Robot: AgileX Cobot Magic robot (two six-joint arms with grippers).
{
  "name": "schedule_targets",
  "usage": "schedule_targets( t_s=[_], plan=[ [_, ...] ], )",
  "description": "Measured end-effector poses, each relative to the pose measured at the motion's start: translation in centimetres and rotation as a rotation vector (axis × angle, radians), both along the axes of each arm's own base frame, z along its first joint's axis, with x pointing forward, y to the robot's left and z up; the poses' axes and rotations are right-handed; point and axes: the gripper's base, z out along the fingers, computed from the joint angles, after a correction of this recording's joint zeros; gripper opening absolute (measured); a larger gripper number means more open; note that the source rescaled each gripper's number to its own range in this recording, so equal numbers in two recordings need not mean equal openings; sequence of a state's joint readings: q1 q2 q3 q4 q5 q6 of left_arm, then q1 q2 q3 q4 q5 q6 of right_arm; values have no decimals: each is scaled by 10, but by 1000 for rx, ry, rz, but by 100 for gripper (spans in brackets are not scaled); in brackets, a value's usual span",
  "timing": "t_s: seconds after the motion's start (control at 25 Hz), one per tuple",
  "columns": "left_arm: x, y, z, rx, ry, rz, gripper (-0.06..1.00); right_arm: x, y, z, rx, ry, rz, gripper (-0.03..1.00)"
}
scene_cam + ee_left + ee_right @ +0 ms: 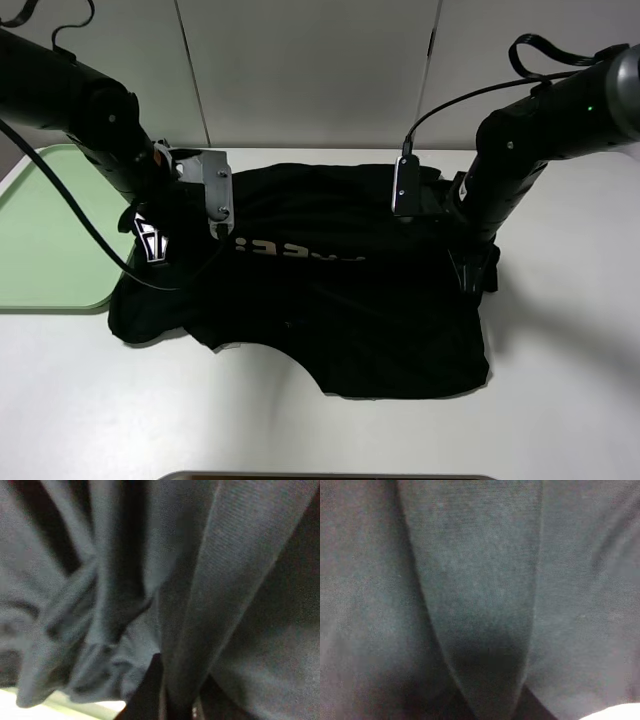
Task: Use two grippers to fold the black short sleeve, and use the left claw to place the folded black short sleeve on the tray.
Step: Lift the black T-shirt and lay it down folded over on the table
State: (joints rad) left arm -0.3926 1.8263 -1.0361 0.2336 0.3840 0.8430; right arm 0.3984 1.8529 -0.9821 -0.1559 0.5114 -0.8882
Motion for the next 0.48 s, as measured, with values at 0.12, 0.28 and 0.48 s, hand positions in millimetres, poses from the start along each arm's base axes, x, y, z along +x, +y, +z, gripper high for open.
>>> schedule_targets(
  t_s=[0.12, 0.28, 0.48],
  plan=[
    [-2, 1, 10, -9, -23, 1, 1, -2, -1, 17, 16, -39, -2, 0],
    [-4, 2, 23, -17, -47, 3, 1, -9, -1, 39, 33, -66, -7, 0],
    [-10, 5, 41, -26, -77, 7, 1, -15, -1, 63, 84, -118, -24, 0]
  ],
)
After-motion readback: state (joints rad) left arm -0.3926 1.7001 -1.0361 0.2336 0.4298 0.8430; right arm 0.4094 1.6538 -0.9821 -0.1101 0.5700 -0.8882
